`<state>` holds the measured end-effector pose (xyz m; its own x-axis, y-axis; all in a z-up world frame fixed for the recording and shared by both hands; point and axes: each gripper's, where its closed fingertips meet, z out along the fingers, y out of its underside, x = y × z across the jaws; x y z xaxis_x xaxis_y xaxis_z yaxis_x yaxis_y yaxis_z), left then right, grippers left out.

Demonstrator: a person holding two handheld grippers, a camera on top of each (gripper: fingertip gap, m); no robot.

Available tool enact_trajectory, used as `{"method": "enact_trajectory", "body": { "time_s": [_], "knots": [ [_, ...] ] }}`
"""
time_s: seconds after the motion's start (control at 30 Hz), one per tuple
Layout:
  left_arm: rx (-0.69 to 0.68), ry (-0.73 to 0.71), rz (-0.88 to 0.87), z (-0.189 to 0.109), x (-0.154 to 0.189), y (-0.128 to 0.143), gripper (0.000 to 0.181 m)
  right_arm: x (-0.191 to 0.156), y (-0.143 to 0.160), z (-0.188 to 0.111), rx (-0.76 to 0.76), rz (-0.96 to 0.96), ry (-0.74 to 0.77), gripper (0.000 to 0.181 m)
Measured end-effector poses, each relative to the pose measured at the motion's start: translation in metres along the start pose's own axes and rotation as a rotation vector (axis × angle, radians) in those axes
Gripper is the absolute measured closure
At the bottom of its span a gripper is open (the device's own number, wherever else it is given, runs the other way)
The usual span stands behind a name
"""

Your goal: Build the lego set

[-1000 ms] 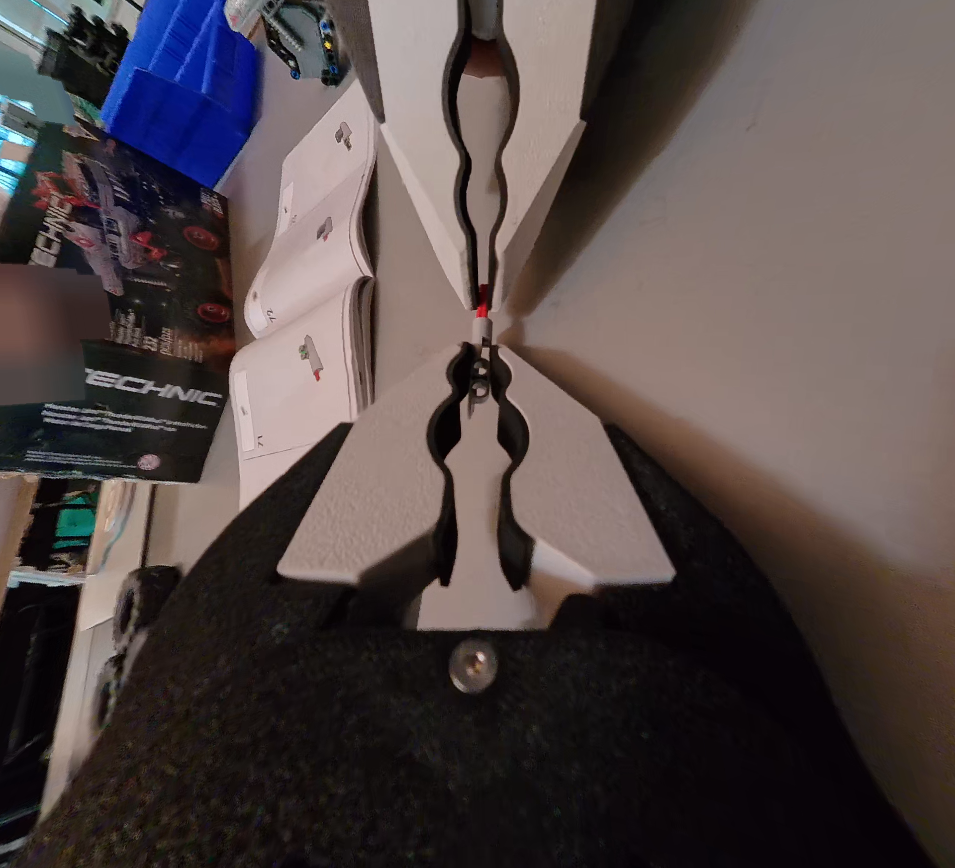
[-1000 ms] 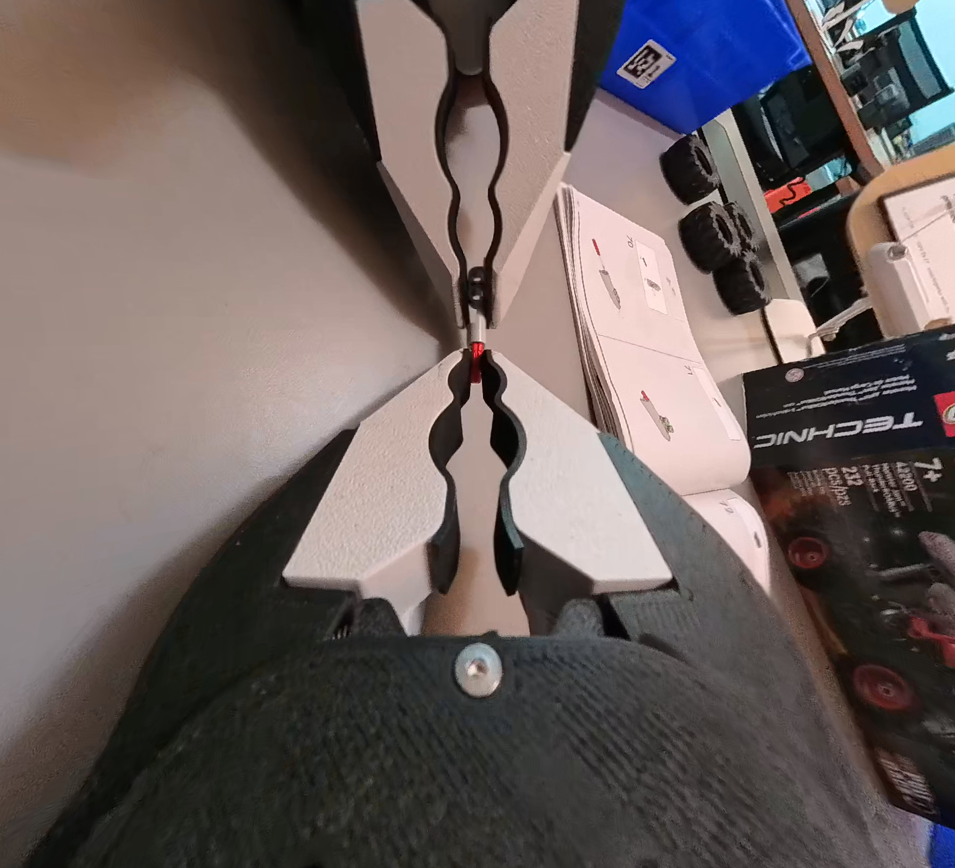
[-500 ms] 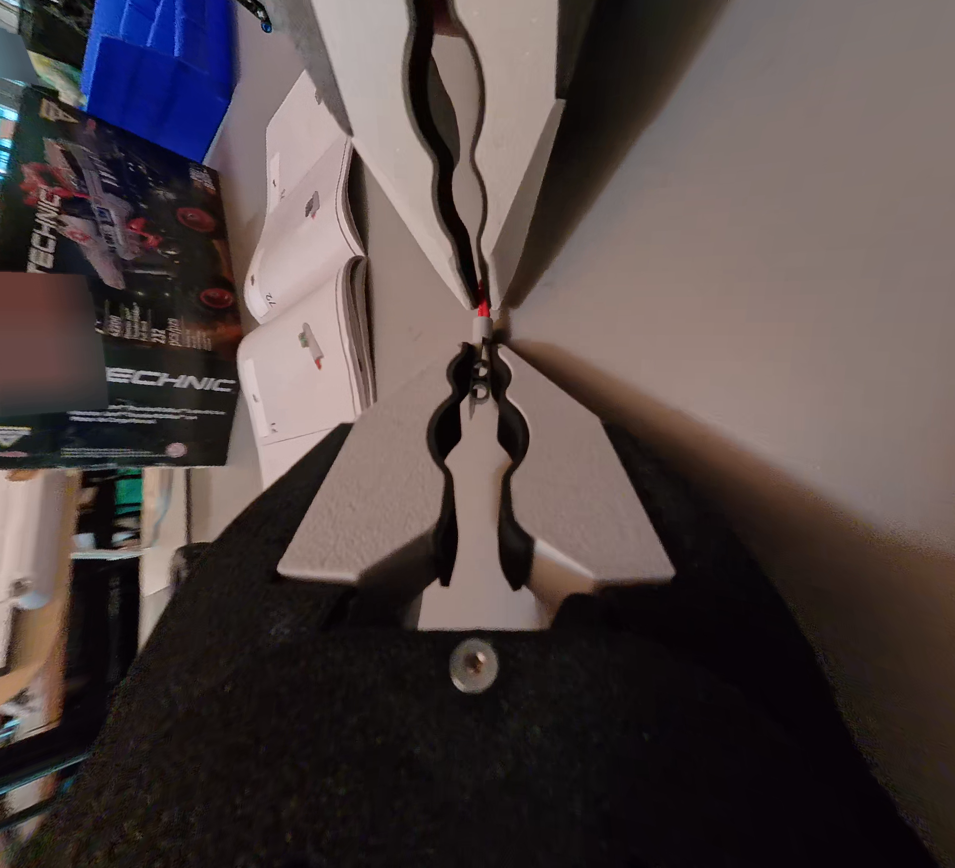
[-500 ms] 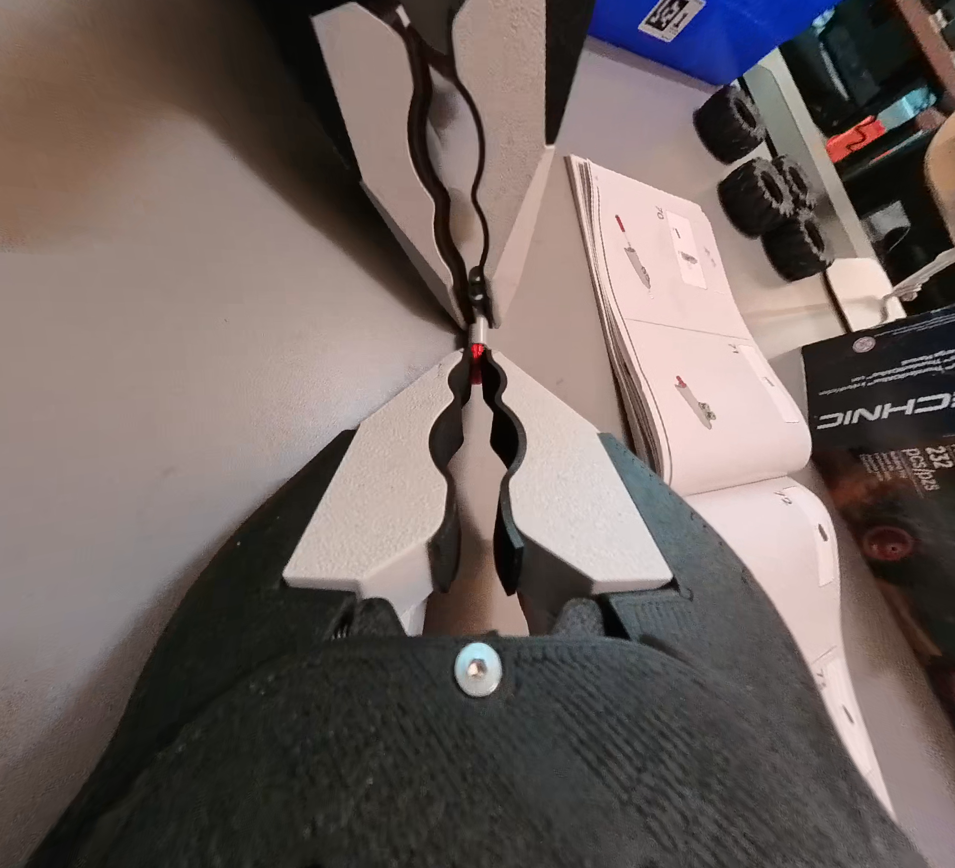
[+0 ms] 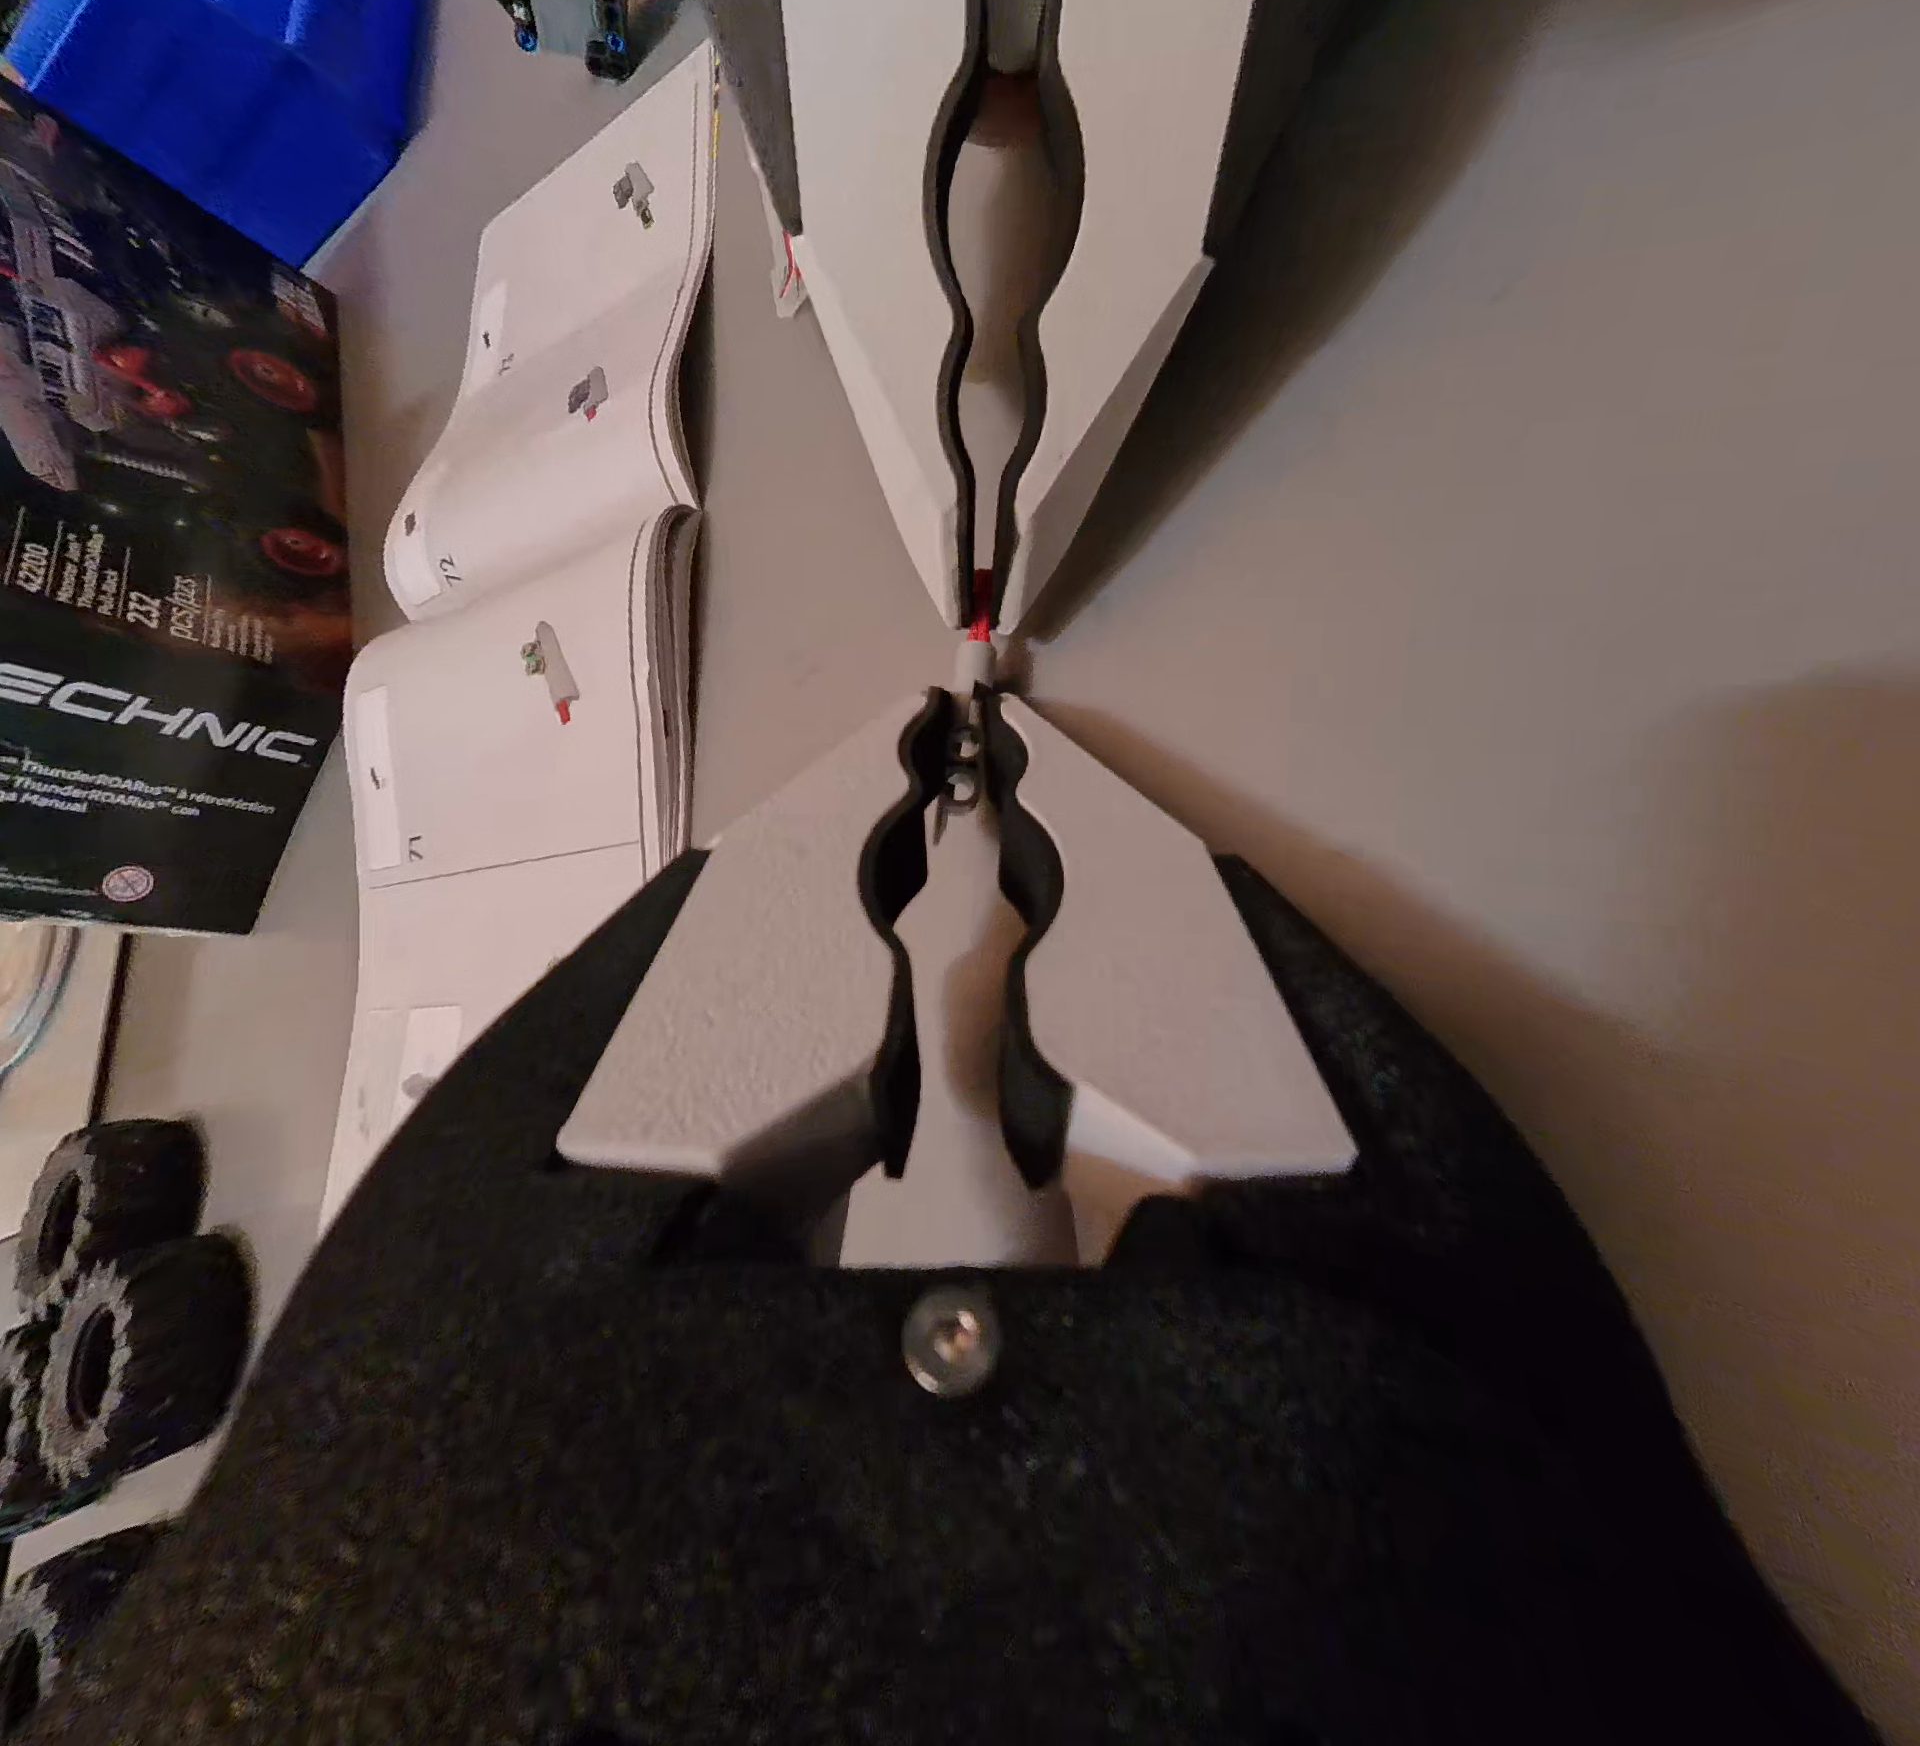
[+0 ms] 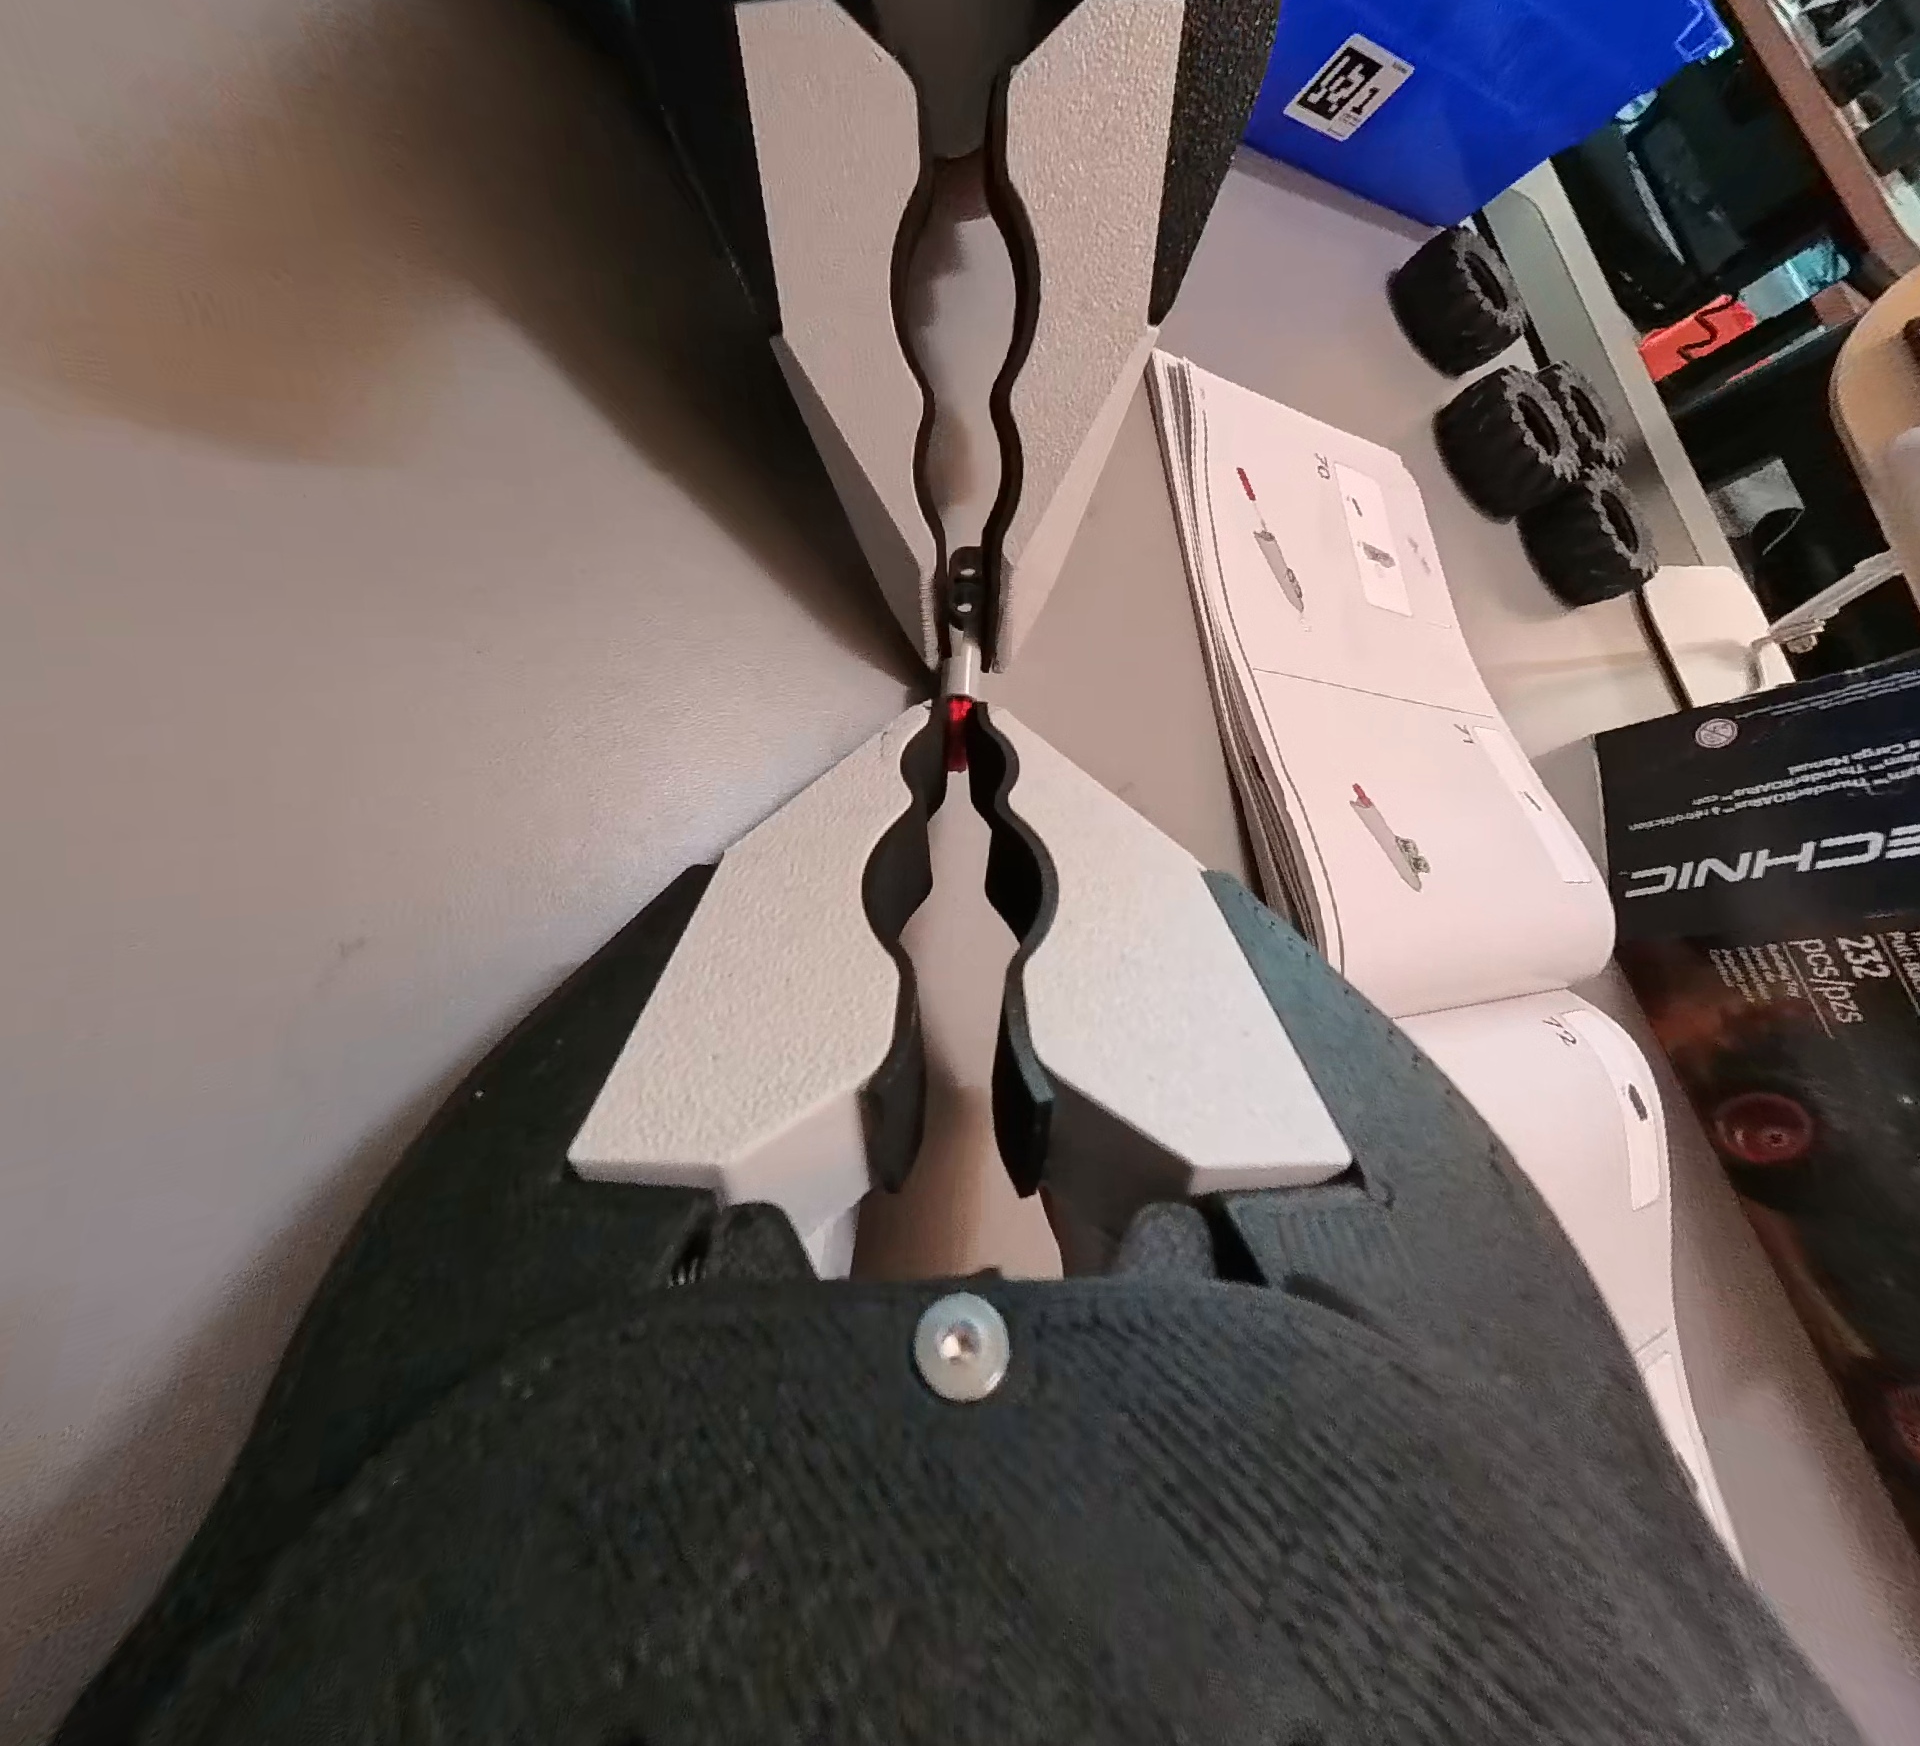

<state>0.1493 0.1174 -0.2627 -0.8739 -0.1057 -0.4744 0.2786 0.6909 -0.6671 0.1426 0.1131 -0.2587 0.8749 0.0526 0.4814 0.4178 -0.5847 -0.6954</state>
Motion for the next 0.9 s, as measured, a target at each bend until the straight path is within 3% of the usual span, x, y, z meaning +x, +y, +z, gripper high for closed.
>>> {"method": "enact_trajectory", "body": {
  "time_s": [0.13, 0.23, 0.37, 0.63, 0.9],
  "knots": [
    [0.006, -0.017, -0.023, -0.001, -0.003, -0.002, 0.178, 0.002, -0.002, -0.001, 0.006, -0.021, 0.022, 0.179],
    [-0.045, -0.048, 0.067, 0.002, -0.001, 0.0, 0.178, -0.002, 0.002, 0.002, -0.051, -0.126, 0.038, 0.178],
    [-0.015, 0.038, -0.078, 0.001, 0.001, 0.001, 0.178, -0.001, -0.001, 0.001, 0.002, -0.042, 0.005, 0.179],
    [0.068, 0.041, -0.097, -0.007, -0.002, -0.008, 0.178, 0.005, -0.011, -0.007, 0.101, -0.026, 0.018, 0.179],
    [-0.003, 0.052, -0.034, -0.001, 0.005, 0.0, 0.178, -0.006, 0.001, 0.0, -0.001, 0.045, -0.113, 0.179]
  ]
}}
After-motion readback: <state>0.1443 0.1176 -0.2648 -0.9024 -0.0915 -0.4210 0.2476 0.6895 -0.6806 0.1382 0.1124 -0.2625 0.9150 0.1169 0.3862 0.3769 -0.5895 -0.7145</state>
